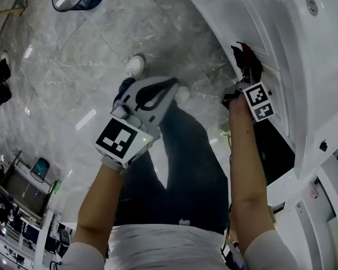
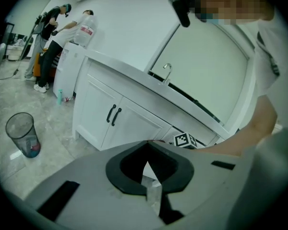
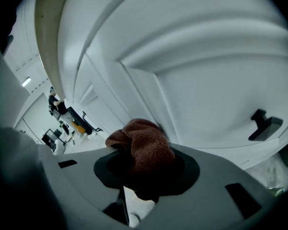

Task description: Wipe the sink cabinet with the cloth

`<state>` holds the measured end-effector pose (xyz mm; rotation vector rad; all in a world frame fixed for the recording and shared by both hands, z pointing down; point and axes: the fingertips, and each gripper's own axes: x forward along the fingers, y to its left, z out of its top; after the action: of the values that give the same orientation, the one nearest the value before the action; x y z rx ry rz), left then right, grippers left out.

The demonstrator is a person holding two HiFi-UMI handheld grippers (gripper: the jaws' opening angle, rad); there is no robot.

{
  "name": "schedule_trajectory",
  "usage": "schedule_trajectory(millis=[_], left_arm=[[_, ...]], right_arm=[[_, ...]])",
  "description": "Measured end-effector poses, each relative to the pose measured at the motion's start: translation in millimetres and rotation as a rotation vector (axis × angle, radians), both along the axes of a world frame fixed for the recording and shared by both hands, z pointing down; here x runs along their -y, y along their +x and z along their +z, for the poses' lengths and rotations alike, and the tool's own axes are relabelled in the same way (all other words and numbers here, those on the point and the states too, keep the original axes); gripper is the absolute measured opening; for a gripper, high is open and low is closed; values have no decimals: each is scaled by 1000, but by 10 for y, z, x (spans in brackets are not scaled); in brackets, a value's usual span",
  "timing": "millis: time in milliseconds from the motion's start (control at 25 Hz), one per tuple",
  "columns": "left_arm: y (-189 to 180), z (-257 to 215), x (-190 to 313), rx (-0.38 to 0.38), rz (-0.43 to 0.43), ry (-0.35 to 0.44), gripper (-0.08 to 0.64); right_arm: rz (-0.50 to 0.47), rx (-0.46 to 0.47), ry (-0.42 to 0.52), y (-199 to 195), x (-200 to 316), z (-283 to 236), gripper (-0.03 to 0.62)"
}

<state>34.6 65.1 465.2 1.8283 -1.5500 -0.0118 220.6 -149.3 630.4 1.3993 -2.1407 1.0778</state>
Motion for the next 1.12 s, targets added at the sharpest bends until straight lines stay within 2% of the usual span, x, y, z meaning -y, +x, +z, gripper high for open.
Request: schedule_trajectory(millis=[280,440,760,1000,1120], left_arm=[[20,126,-183,0,-1,-35,11],[21,144,-214,-1,2,-52,11],[139,220,-185,14,62,-88,11],[264,243,-147,24,106,-91,11],[350,258,-151,26,129,-96,11]], right_arm=[[23,-77,-35,15,4,546,133],[36,-91,-60,23,16,776,133],[-44,-99,-67,76,-12,992,133],[9,-117,-71,414,-67,1019,133],[2,-133,-73,636,-106,1020,133]])
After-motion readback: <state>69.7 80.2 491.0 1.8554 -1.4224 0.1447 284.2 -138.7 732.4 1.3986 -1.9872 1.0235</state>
